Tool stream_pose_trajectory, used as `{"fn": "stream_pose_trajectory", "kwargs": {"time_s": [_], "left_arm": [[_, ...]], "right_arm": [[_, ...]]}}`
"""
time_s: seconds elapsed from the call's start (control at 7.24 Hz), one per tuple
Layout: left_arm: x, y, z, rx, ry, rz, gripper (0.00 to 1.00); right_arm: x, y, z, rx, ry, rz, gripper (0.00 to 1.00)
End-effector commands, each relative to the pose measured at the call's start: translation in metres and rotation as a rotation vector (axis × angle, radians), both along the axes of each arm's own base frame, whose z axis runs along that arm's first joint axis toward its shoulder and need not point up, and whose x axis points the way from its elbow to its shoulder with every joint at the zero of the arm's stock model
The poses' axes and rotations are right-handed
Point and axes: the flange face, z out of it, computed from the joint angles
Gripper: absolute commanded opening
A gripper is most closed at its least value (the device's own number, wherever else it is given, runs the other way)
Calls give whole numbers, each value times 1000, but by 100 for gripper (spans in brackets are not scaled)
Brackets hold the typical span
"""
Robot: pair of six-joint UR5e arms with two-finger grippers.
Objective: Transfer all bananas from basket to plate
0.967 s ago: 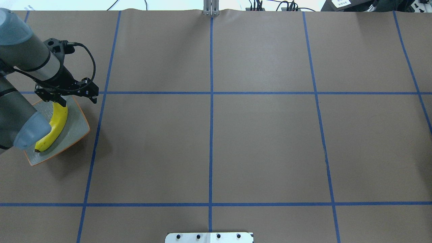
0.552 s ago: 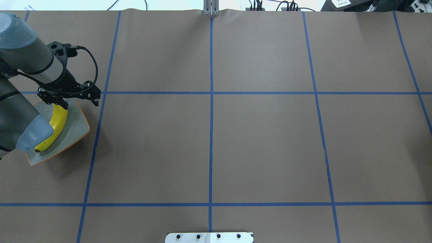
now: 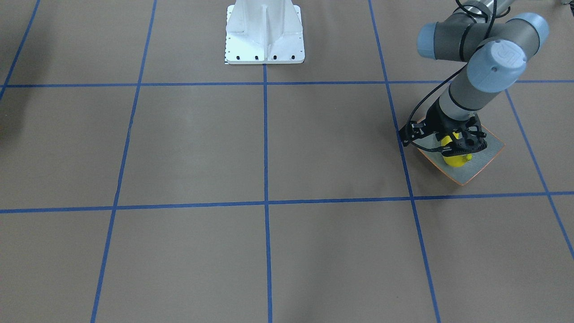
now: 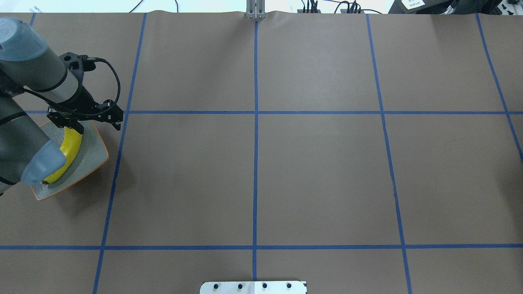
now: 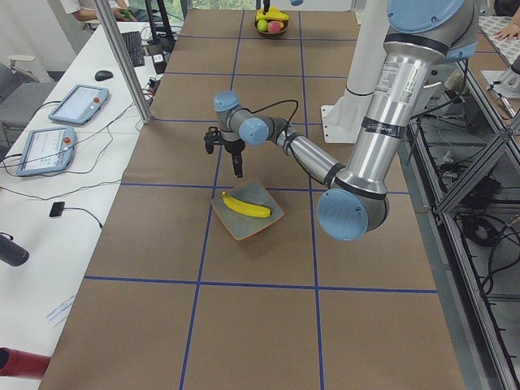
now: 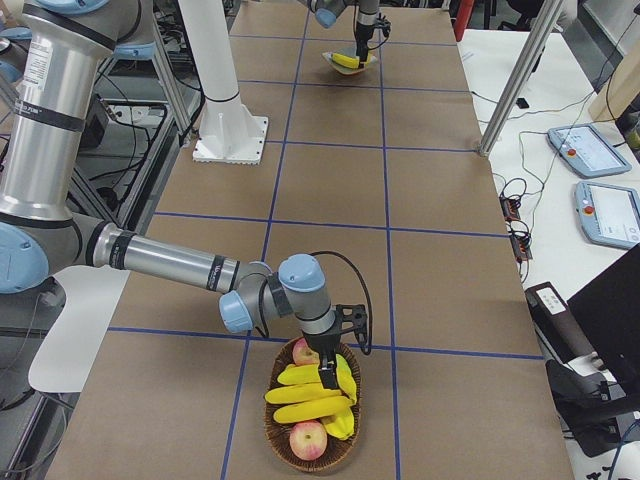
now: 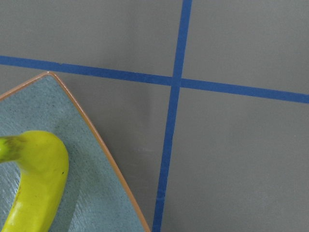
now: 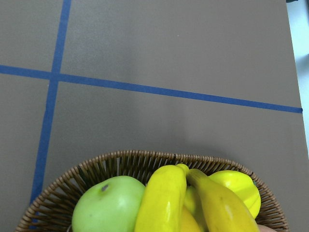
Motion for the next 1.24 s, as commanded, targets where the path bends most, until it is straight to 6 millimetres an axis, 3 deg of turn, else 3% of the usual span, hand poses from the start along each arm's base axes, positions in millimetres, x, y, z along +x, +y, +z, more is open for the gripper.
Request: {"fn": "stream_pose_trajectory", "kwargs": {"time_s": [0.0, 0.69, 0.97, 1.1], "left_arm": [[1, 1, 2, -2, -2, 3, 100], [1, 1, 1, -1, -1, 3, 100], [1, 1, -2, -12, 2, -14, 100], [3, 2, -5, -13, 14, -27, 100]], "right_arm": [[-5, 1, 9, -22, -1, -2, 100], [-26, 3, 14, -50, -22, -41, 96], [-24, 6, 22, -54, -9, -43, 58], [-24, 5, 22, -38, 0, -76, 6]]}}
